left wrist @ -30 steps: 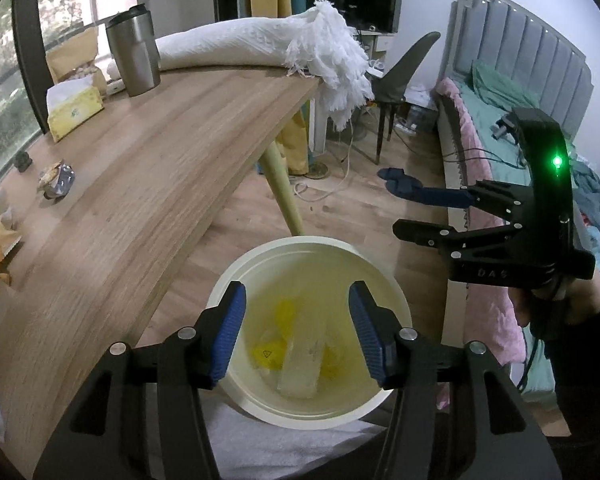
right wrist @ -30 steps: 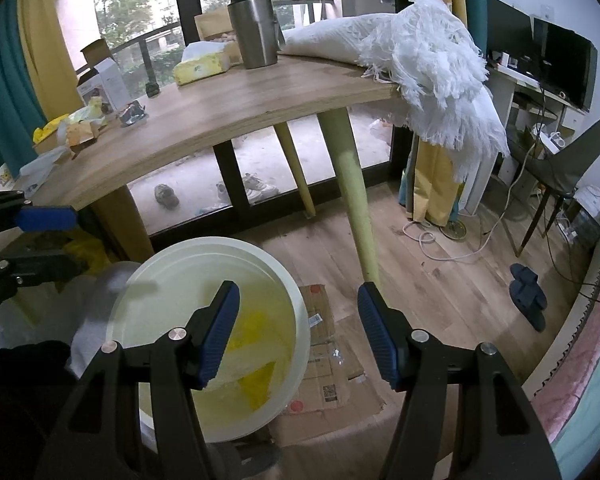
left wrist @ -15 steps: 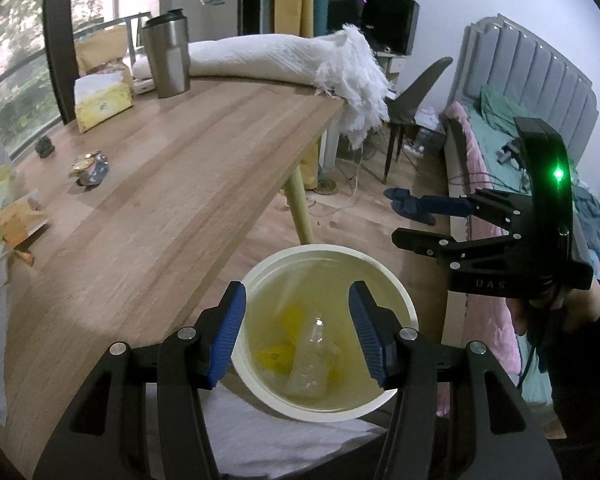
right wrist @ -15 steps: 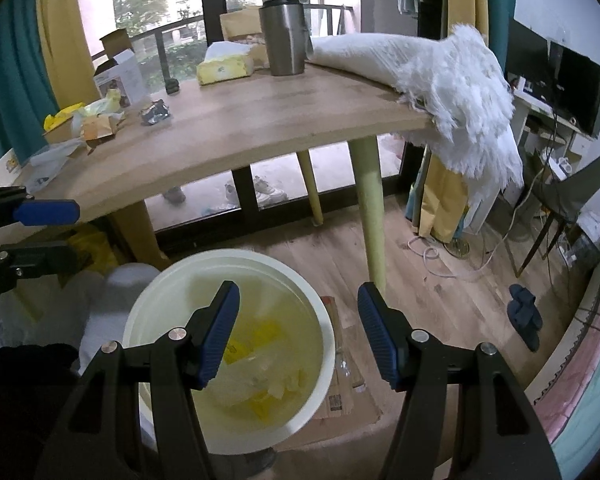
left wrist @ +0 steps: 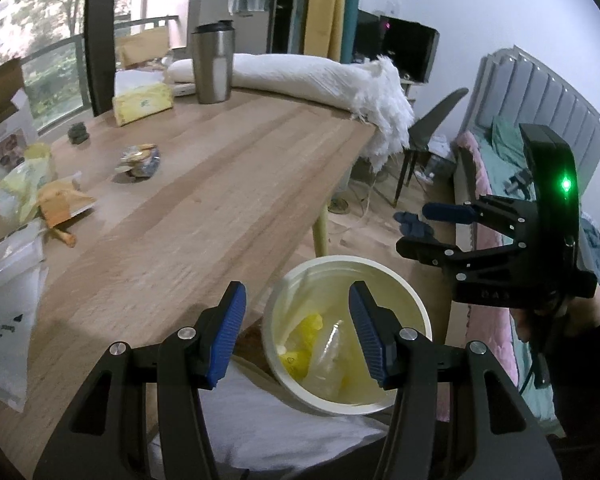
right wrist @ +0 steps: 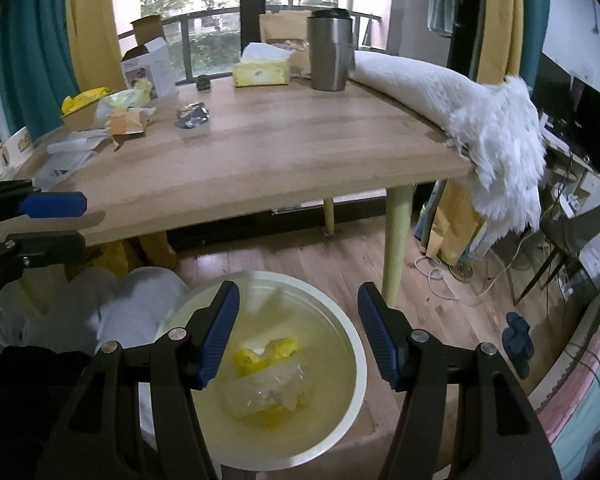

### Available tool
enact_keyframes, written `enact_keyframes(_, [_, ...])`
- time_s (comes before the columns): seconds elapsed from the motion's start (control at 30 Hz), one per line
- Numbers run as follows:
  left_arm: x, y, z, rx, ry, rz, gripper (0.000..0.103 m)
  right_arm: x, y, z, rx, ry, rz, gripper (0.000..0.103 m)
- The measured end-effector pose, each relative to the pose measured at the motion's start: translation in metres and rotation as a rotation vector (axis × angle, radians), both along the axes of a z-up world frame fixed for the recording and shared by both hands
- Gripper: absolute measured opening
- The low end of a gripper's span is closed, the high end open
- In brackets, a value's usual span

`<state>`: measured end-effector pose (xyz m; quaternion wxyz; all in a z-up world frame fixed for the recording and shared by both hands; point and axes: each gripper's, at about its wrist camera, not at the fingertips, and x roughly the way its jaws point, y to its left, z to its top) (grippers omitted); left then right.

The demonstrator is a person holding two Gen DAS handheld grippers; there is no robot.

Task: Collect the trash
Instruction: 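Move both grippers back over the table toward the snack wrappers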

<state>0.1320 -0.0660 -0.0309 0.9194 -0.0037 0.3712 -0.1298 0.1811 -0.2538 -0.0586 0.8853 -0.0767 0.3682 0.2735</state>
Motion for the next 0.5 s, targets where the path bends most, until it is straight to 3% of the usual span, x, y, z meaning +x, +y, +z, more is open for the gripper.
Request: enact_keyframes(0.5, [-0.017, 0.065, 0.013, -0.047, -0.043, 0.114, 0.057, -0.002, 0.062, 0.027, -0.035, -0.029, 0.09, 0.062])
